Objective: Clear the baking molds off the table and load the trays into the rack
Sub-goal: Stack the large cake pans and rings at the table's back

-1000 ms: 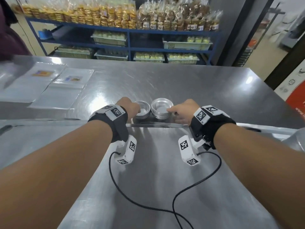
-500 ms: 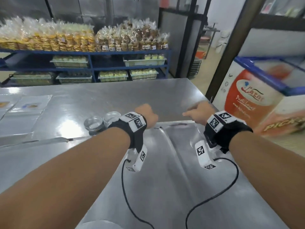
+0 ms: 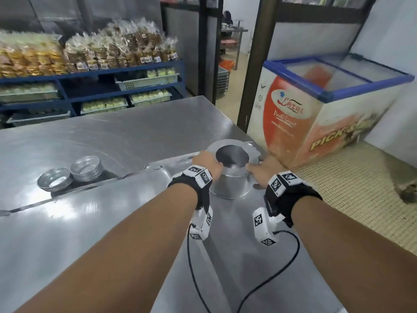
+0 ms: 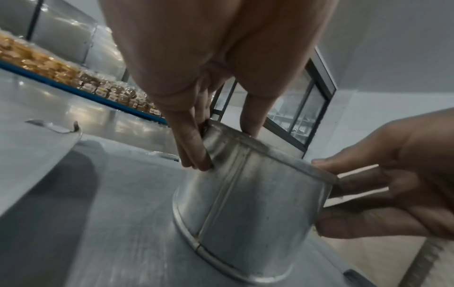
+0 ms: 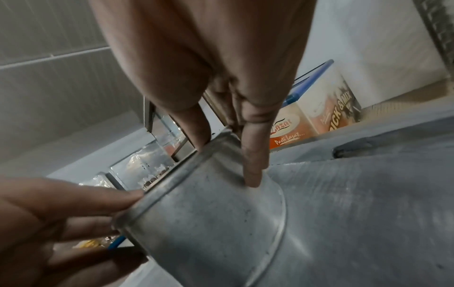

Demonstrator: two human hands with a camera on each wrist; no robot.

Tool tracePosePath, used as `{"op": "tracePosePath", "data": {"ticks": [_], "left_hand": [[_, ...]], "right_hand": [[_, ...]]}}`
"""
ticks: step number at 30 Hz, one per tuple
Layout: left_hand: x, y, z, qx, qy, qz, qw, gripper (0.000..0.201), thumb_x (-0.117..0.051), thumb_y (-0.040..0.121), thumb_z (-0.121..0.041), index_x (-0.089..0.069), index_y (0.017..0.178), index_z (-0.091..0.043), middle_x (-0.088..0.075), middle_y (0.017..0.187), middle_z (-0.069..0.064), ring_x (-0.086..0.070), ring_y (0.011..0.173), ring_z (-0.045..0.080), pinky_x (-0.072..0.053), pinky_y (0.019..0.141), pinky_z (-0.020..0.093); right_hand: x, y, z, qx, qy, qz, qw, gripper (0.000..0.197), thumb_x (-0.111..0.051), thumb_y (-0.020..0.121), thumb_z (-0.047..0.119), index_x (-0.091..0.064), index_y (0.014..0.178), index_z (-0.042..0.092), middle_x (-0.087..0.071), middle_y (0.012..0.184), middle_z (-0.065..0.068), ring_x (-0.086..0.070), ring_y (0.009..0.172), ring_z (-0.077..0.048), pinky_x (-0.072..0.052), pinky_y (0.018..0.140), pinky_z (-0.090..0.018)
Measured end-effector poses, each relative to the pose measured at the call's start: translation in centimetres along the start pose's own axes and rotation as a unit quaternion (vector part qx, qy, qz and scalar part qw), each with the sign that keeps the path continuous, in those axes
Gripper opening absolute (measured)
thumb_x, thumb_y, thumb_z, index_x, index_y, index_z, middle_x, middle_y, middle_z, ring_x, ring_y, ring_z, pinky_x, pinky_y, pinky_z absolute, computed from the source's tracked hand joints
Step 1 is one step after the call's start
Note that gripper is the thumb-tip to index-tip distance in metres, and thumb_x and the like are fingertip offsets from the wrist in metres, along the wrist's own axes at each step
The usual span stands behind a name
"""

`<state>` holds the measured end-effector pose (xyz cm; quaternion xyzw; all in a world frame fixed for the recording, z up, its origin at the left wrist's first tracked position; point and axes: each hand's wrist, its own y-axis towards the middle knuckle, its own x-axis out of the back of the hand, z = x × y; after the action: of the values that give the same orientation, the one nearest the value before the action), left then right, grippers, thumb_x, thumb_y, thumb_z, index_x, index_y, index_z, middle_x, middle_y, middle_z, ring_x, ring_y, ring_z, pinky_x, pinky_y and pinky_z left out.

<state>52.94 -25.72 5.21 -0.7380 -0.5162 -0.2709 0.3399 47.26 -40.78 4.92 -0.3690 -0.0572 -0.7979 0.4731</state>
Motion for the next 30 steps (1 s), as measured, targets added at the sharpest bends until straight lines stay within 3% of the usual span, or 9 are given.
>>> {"op": "tracePosePath", "data": {"ticks": [2, 6, 10, 13, 16, 20, 23, 27, 30], "left_hand": [[-0.4, 0.2, 0.2, 0.022, -0.046, -0.018, 0.999, 0.033, -0.067, 0.087, -0.028, -0.065, 0.104, 0.000, -0.069, 0.095, 0.012, -0.064, 0.084, 0.030, -0.045, 0.065, 0.029], [0.0, -1.0, 0.3, 0.055, -0.173, -0.030, 0.983, 0.030, -0.076, 0.064, -0.012, -0.069, 0.089, 0.003, -0.072, 0.079, 0.014, -0.070, 0.070, 0.030, -0.063, 0.064, 0.045], [1.4, -4.3, -0.4, 0.068, -0.283, -0.033, 0.956, 0.056, -0.084, 0.061, -0.014, -0.049, 0.105, -0.010, -0.060, 0.095, 0.005, -0.062, 0.077, 0.019, -0.063, 0.065, 0.048], [3.2, -7.5, -1.0, 0.074, -0.389, -0.037, 0.917, 0.065, -0.086, 0.059, -0.045, -0.050, 0.104, -0.014, -0.059, 0.111, 0.009, -0.065, 0.098, 0.027, -0.062, 0.064, 0.053], [5.1, -11.1, -1.4, 0.079, -0.452, -0.048, 0.887, 0.088, -0.071, 0.059, -0.075, -0.057, 0.122, -0.016, -0.061, 0.121, 0.008, -0.064, 0.105, 0.034, -0.060, 0.064, 0.058], [7.1, -17.1, -1.8, 0.079, -0.470, -0.059, 0.877, 0.074, -0.073, 0.071, -0.069, -0.063, 0.120, -0.014, -0.069, 0.110, 0.004, -0.069, 0.097, 0.032, -0.062, 0.067, 0.052], [7.4, -21.5, -1.1, 0.070, -0.506, -0.044, 0.859, 0.089, -0.079, 0.060, -0.068, -0.058, 0.131, -0.019, -0.065, 0.123, 0.005, -0.066, 0.105, 0.033, -0.061, 0.073, 0.051], [6.2, -28.5, 0.3, 0.012, -0.571, 0.012, 0.821, 0.046, -0.070, 0.087, -0.043, -0.065, 0.126, -0.019, -0.066, 0.110, 0.006, -0.063, 0.099, 0.025, -0.053, 0.096, 0.043], [4.8, -33.5, 2.0, -0.035, -0.587, 0.058, 0.807, 0.032, -0.068, 0.088, -0.026, -0.067, 0.118, -0.017, -0.068, 0.106, 0.006, -0.063, 0.090, 0.022, -0.050, 0.091, 0.035]], "right_hand": [[0.1, 0.5, -0.5, -0.005, 0.017, 0.003, 1.000, 0.027, -0.065, 0.084, 0.018, -0.063, 0.107, 0.003, -0.062, 0.090, -0.014, -0.066, 0.097, -0.037, -0.059, 0.081, -0.050], [1.2, -0.5, -0.3, -0.021, 0.070, 0.023, 0.997, 0.037, -0.070, 0.078, 0.018, -0.062, 0.108, -0.001, -0.063, 0.101, -0.017, -0.068, 0.093, -0.033, -0.062, 0.073, -0.045], [3.4, -3.7, 0.7, -0.061, 0.261, 0.005, 0.963, 0.059, -0.079, 0.065, 0.050, -0.060, 0.103, 0.009, -0.064, 0.106, -0.014, -0.067, 0.091, -0.039, -0.056, 0.059, -0.062], [5.3, -5.9, 0.9, -0.085, 0.335, 0.019, 0.938, 0.077, -0.070, 0.068, 0.066, -0.054, 0.123, 0.015, -0.057, 0.120, -0.010, -0.061, 0.102, -0.040, -0.056, 0.052, -0.057], [7.0, -9.0, 1.0, -0.041, 0.326, -0.022, 0.944, 0.060, -0.059, 0.067, 0.074, -0.064, 0.097, 0.022, -0.065, 0.112, -0.005, -0.062, 0.099, -0.036, -0.057, 0.073, -0.057], [9.1, -15.5, 1.2, 0.014, 0.337, -0.026, 0.941, 0.022, -0.067, 0.080, 0.047, -0.069, 0.062, 0.036, -0.067, 0.085, 0.004, -0.065, 0.093, -0.030, -0.057, 0.080, -0.056], [10.6, -19.8, 0.8, 0.008, 0.377, 0.050, 0.925, 0.014, -0.071, 0.081, 0.043, -0.073, 0.086, 0.029, -0.071, 0.100, -0.004, -0.066, 0.096, -0.029, -0.059, 0.072, -0.058], [11.5, -24.5, -1.9, 0.045, 0.410, 0.109, 0.905, 0.028, -0.070, 0.084, 0.040, -0.073, 0.107, 0.024, -0.072, 0.103, -0.006, -0.066, 0.098, -0.026, -0.056, 0.087, -0.050], [11.5, -28.1, -4.7, 0.060, 0.439, 0.133, 0.886, 0.029, -0.061, 0.092, 0.026, -0.068, 0.117, 0.014, -0.067, 0.095, -0.005, -0.061, 0.089, -0.021, -0.051, 0.094, -0.043]]}}
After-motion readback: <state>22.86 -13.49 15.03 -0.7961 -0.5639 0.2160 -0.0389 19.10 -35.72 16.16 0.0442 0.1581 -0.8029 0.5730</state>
